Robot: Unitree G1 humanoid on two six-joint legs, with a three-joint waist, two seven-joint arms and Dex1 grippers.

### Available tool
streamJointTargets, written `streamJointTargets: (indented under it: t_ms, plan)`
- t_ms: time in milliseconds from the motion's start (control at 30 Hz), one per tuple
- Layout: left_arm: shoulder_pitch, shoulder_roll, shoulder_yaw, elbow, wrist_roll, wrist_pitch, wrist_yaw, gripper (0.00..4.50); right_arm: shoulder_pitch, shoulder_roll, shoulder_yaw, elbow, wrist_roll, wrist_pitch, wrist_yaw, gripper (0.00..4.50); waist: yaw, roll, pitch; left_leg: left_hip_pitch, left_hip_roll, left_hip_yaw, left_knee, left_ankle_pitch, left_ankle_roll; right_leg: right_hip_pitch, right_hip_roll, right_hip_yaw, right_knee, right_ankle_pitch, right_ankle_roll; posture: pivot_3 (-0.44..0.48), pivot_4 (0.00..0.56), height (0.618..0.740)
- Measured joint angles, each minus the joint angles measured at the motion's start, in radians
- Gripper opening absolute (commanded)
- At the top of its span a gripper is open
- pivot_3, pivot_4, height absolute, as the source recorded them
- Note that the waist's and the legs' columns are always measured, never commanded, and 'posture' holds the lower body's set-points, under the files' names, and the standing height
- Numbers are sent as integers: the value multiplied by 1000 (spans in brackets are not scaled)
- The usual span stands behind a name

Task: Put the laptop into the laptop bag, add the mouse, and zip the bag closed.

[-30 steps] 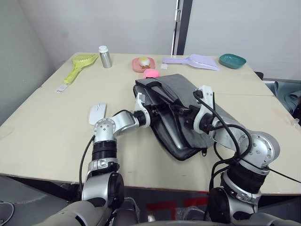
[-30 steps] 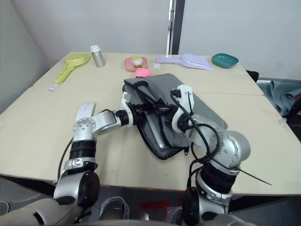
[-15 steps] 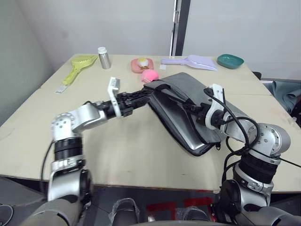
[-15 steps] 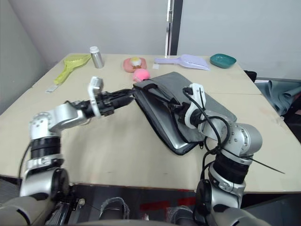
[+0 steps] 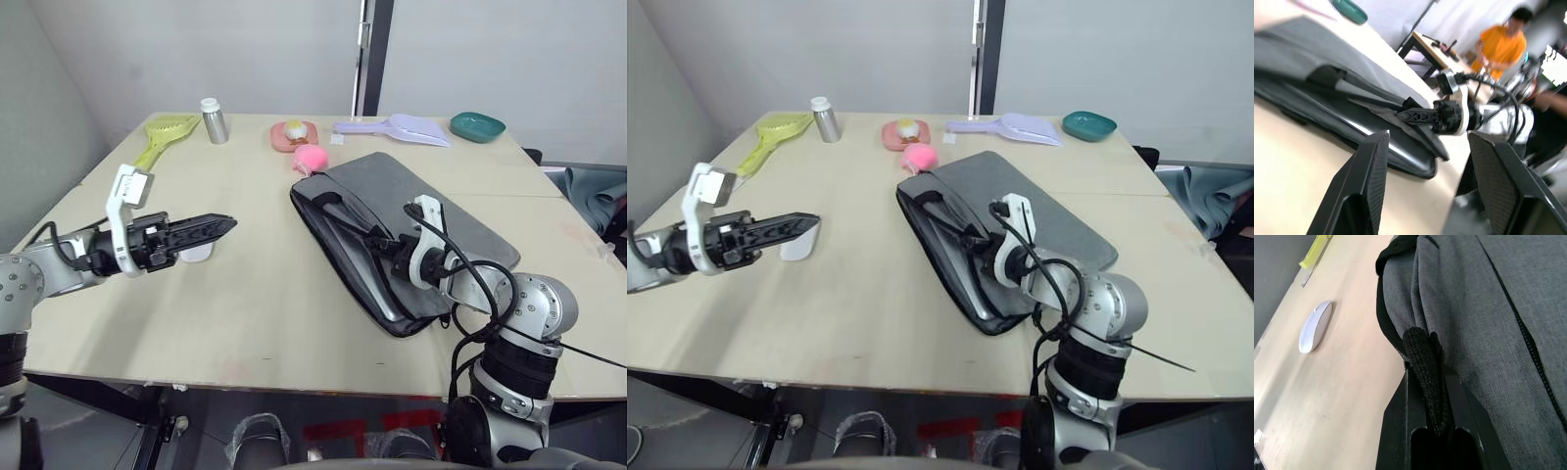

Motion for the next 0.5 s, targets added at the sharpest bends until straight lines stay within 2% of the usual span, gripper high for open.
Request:
streamJointTargets:
  t_ms: [100, 233, 333, 367, 433, 467, 500]
  plan:
    - [19, 65, 2, 62, 108, -96, -111, 2693, 37, -44, 62, -2, 16, 0, 40, 1775, -1, 0, 0, 1, 0, 0, 0, 0, 0, 0, 0, 0, 1, 0, 0, 0, 150, 740]
    - [28, 97, 26, 136, 189, -165, -174, 2693, 41, -111, 79, -11, 69, 0, 114, 3106, -1, 0, 0, 1, 0, 1, 0, 0, 0, 0, 0, 1, 1, 0, 0, 0, 150, 740]
    - [58, 114, 55, 202, 243, -198, -199, 2693, 20, -251, 68, -33, 148, 0, 217, 4230, 2, 0, 0, 1, 0, 0, 0, 0, 0, 0, 0, 1, 2, 0, 0, 0, 150, 740]
    - [65, 118, 68, 219, 254, -203, -202, 2693, 14, -303, 61, -34, 172, -1, 252, 4474, 2, 0, 0, 1, 0, 0, 0, 0, 0, 0, 0, 1, 2, 0, 0, 0, 150, 740]
    - [97, 130, 106, 247, 276, -221, -211, 2693, 18, -433, 40, -40, 217, -29, 344, 4474, 4, 0, 0, 1, 0, 1, 0, 0, 0, 0, 0, 1, 1, 0, 0, 0, 150, 740]
    - [139, 143, 131, 264, 299, -236, -224, 2693, 62, -574, 15, -51, 246, -84, 445, 4474, 10, 0, 0, 0, 0, 1, 0, 0, 0, 0, 0, 2, -1, 0, 0, 0, 150, 740]
    - [170, 150, 152, 290, 320, -247, -228, 2693, 101, -657, -19, -56, 247, -128, 510, 4474, 13, -1, -1, 0, 0, 1, -2, 0, 1, 1, 0, 1, -2, 0, 0, 0, 150, 740]
